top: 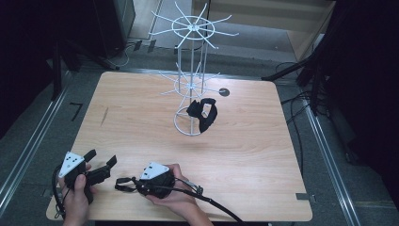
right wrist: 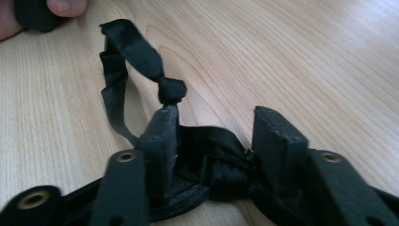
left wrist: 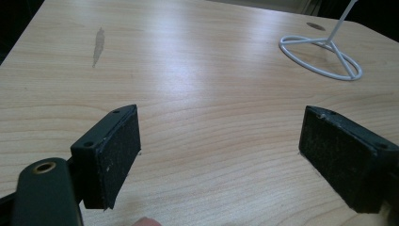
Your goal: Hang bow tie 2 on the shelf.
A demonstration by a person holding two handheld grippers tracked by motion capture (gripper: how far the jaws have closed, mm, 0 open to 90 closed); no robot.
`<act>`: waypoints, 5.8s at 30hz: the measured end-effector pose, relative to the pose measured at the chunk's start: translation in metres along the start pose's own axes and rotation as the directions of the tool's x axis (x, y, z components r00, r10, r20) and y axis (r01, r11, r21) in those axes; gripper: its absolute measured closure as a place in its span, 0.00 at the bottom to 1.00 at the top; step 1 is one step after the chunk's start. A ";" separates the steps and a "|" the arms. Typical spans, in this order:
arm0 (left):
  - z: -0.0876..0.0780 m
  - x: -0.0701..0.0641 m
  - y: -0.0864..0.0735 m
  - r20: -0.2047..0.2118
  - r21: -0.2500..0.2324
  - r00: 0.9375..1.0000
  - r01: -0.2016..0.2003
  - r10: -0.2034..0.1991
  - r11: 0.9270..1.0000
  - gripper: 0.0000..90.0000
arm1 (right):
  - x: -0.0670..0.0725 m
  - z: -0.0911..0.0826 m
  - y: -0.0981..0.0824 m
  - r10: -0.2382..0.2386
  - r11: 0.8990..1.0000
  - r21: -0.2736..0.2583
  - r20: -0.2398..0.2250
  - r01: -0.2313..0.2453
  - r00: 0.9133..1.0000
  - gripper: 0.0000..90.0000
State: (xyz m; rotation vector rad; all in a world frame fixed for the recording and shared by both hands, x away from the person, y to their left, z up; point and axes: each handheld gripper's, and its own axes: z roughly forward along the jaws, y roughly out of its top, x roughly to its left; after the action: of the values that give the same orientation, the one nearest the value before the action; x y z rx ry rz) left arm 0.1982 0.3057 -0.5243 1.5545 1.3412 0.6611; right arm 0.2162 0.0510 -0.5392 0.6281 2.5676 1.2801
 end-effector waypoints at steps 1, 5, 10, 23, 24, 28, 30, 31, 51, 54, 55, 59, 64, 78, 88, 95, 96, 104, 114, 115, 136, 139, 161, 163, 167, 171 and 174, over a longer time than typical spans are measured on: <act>0.000 0.000 0.000 0.000 0.000 1.000 0.000 0.000 1.000 0.16 | -0.001 0.000 0.000 0.008 1.000 0.003 0.002 -0.008 1.000 0.69; 0.000 0.000 0.000 0.001 0.000 1.000 0.000 0.000 1.000 0.16 | 0.000 0.000 0.000 -0.013 1.000 0.008 -0.006 0.013 1.000 0.81; 0.000 0.000 0.000 0.000 0.000 1.000 -0.001 0.001 1.000 0.16 | 0.002 0.000 0.000 -0.024 1.000 0.005 -0.002 0.024 1.000 0.89; 0.000 0.000 0.000 0.002 0.000 1.000 -0.001 0.001 1.000 0.16 | 0.006 -0.010 -0.006 -0.028 0.996 -0.087 0.056 0.033 0.998 1.00; 0.000 0.000 0.000 0.002 0.000 1.000 -0.001 0.001 1.000 0.16 | 0.006 -0.010 -0.006 -0.028 0.996 -0.087 0.056 0.033 0.998 1.00; 0.000 0.000 0.000 0.003 0.002 1.000 -0.002 0.002 1.000 0.16 | 0.005 -0.014 -0.008 -0.010 0.993 -0.120 0.083 0.020 0.996 1.00; 0.000 0.000 0.000 0.003 0.001 1.000 -0.001 0.001 1.000 0.16 | 0.004 -0.016 -0.008 0.010 0.990 -0.140 0.093 0.004 0.996 1.00; 0.000 0.000 0.000 0.003 0.001 1.000 0.000 0.000 1.000 0.16 | 0.003 -0.018 -0.009 0.016 0.989 -0.149 0.097 -0.001 0.995 1.00; 0.000 0.001 0.000 0.002 0.001 1.000 0.000 0.000 1.000 0.16 | -0.014 -0.050 -0.013 0.193 0.947 -0.289 0.157 -0.142 0.969 1.00; 0.000 0.001 0.000 0.003 0.001 1.000 -0.001 0.001 1.000 0.16 | -0.017 -0.056 -0.010 0.204 0.940 -0.307 0.161 -0.148 0.966 1.00; 0.000 0.001 0.000 0.003 0.000 1.000 0.000 0.000 1.000 0.16 | -0.017 -0.057 -0.009 0.206 0.939 -0.311 0.165 -0.147 0.965 1.00; 0.000 0.001 0.000 0.004 0.000 1.000 0.001 -0.001 1.000 0.16 | -0.021 -0.061 -0.009 0.217 0.934 -0.324 0.177 -0.151 0.960 1.00; 0.000 0.001 0.000 0.004 0.000 1.000 0.002 -0.002 1.000 0.16 | -0.026 -0.067 -0.007 0.219 0.929 -0.340 0.194 -0.144 0.956 1.00; 0.000 0.001 0.000 0.002 -0.001 1.000 0.004 -0.004 1.000 0.16 | -0.041 -0.092 0.000 0.259 0.907 -0.395 0.244 -0.149 0.934 1.00; 0.000 0.001 0.000 0.002 -0.003 1.000 0.004 -0.004 1.000 0.16 | -0.048 -0.105 0.008 0.267 0.896 -0.424 0.273 -0.134 0.924 1.00; 0.000 0.001 0.000 0.003 -0.002 1.000 0.005 -0.005 1.000 0.16 | -0.051 -0.111 0.015 0.265 0.889 -0.442 0.284 -0.120 0.921 1.00; 0.000 0.001 0.000 0.003 -0.003 1.000 0.005 -0.005 1.000 0.16 | -0.051 -0.113 0.018 0.264 0.887 -0.446 0.288 -0.115 0.921 1.00; 0.000 0.001 0.000 0.003 -0.003 1.000 0.005 -0.005 1.000 0.16 | -0.053 -0.116 0.025 0.262 0.882 -0.461 0.299 -0.101 0.918 1.00; 0.000 0.001 0.000 0.004 -0.002 1.000 0.002 -0.002 1.000 0.16 | -0.058 -0.125 0.035 0.280 0.866 -0.491 0.308 -0.100 0.909 1.00; 0.000 0.000 0.000 0.004 -0.003 1.000 0.003 -0.003 1.000 0.16 | -0.059 -0.127 0.036 0.283 0.863 -0.496 0.310 -0.100 0.908 1.00; 0.000 0.000 0.000 0.004 0.000 1.000 -0.002 0.002 1.000 0.16 | -0.065 -0.136 0.045 0.286 0.851 -0.518 0.320 -0.086 0.903 1.00; 0.000 0.000 0.000 0.003 0.000 1.000 -0.002 0.002 1.000 0.16 | -0.065 -0.138 0.047 0.287 0.849 -0.521 0.322 -0.084 0.902 1.00; 0.000 0.001 0.000 0.004 -0.001 1.000 -0.002 0.002 1.000 0.16 | -0.075 -0.148 0.060 0.292 0.838 -0.541 0.341 -0.067 0.893 1.00; 0.000 0.001 0.000 0.004 -0.001 1.000 -0.003 0.003 1.000 0.16 | -0.076 -0.148 0.061 0.293 0.838 -0.541 0.342 -0.067 0.893 1.00; 0.000 0.000 0.000 0.004 -0.002 1.000 0.001 -0.001 1.000 0.16 | -0.077 -0.149 0.063 0.294 0.838 -0.542 0.348 -0.065 0.890 1.00; 0.000 0.001 0.000 0.005 -0.003 1.000 0.003 -0.003 1.000 0.16 | -0.079 -0.149 0.065 0.294 0.837 -0.543 0.352 -0.062 0.889 1.00; 0.000 0.001 0.000 0.005 -0.003 1.000 0.004 -0.004 1.000 0.16 | -0.082 -0.150 0.067 0.296 0.837 -0.543 0.357 -0.061 0.886 1.00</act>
State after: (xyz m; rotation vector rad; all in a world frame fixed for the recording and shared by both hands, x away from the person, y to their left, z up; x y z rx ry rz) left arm 0.1987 0.3062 -0.5242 1.5496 1.3387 0.6562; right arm 0.2534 -0.0572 -0.3958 0.9263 1.7299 1.5953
